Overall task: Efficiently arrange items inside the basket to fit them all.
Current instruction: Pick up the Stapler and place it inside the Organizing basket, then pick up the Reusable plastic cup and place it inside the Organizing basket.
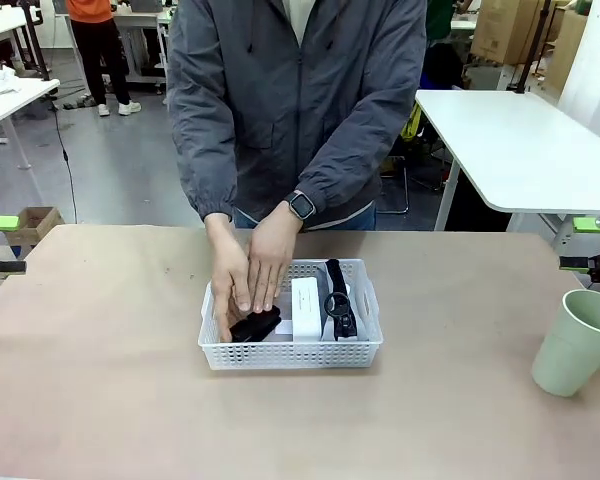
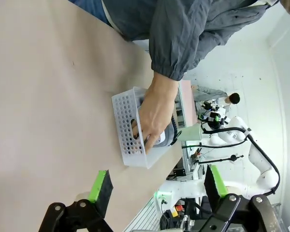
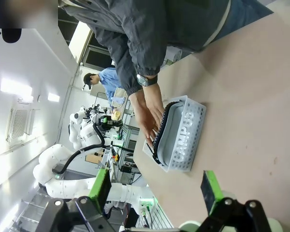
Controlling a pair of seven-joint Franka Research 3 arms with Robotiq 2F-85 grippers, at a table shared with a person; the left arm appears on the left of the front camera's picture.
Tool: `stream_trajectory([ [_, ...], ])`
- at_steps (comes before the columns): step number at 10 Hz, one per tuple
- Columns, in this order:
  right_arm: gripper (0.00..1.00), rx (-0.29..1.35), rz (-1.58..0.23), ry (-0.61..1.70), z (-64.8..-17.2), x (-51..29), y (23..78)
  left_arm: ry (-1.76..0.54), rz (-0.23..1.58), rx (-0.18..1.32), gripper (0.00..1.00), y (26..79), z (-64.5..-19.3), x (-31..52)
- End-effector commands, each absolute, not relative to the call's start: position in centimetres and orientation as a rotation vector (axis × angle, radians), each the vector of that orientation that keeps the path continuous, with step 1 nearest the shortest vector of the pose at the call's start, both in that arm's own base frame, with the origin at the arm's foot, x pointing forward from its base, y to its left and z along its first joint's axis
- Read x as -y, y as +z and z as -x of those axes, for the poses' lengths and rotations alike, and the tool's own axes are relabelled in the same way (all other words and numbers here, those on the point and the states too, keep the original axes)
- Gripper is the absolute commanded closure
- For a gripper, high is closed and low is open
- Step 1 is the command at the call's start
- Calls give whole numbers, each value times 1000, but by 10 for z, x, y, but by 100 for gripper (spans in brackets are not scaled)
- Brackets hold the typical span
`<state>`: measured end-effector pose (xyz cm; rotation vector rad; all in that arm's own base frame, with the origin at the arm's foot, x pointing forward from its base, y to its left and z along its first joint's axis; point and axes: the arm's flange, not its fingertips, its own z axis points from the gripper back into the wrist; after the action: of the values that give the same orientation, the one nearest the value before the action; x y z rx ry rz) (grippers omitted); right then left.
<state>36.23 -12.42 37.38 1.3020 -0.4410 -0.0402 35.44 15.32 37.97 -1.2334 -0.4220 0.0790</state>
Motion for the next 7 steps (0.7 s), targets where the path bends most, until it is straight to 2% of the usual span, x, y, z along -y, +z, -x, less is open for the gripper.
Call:
stream_trajectory([
  [1, 0, 443, -1297, -56, -362, 123, 378, 87, 1220, 411, 0, 385, -350, -150],
  [7, 0, 443, -1297, -56, -362, 123, 378, 87, 1220, 411, 0, 385, -350, -150],
])
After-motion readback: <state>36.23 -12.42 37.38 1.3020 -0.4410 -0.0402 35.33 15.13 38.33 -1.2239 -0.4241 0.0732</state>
